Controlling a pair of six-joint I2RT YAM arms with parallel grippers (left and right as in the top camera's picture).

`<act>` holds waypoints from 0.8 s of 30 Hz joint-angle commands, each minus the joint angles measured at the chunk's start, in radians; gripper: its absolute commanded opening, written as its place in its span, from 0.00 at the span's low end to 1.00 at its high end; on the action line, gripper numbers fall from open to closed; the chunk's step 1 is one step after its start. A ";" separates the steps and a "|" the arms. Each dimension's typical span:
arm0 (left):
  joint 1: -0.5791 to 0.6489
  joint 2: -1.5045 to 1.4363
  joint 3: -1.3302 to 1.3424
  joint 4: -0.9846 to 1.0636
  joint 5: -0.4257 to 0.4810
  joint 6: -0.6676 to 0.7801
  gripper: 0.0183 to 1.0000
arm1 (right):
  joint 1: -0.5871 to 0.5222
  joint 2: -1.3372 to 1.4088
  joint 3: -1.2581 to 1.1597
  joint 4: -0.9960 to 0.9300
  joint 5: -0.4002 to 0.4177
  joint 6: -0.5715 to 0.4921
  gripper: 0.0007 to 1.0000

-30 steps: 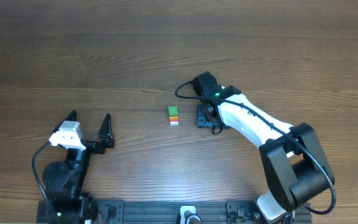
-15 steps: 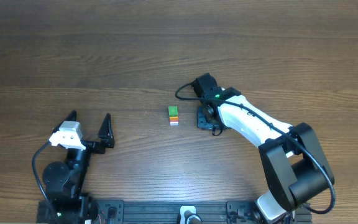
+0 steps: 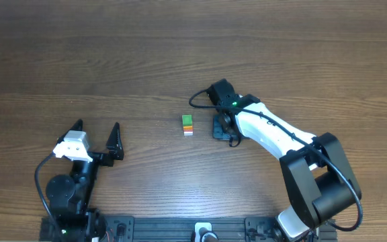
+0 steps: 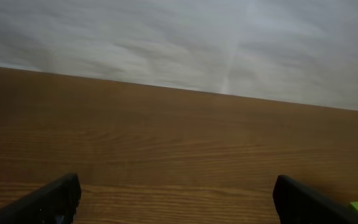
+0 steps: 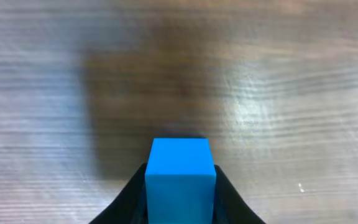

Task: Stack Cubes

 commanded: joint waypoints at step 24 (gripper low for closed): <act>0.006 -0.007 -0.006 0.002 0.013 0.014 1.00 | 0.258 0.008 0.541 -0.370 0.010 0.068 0.01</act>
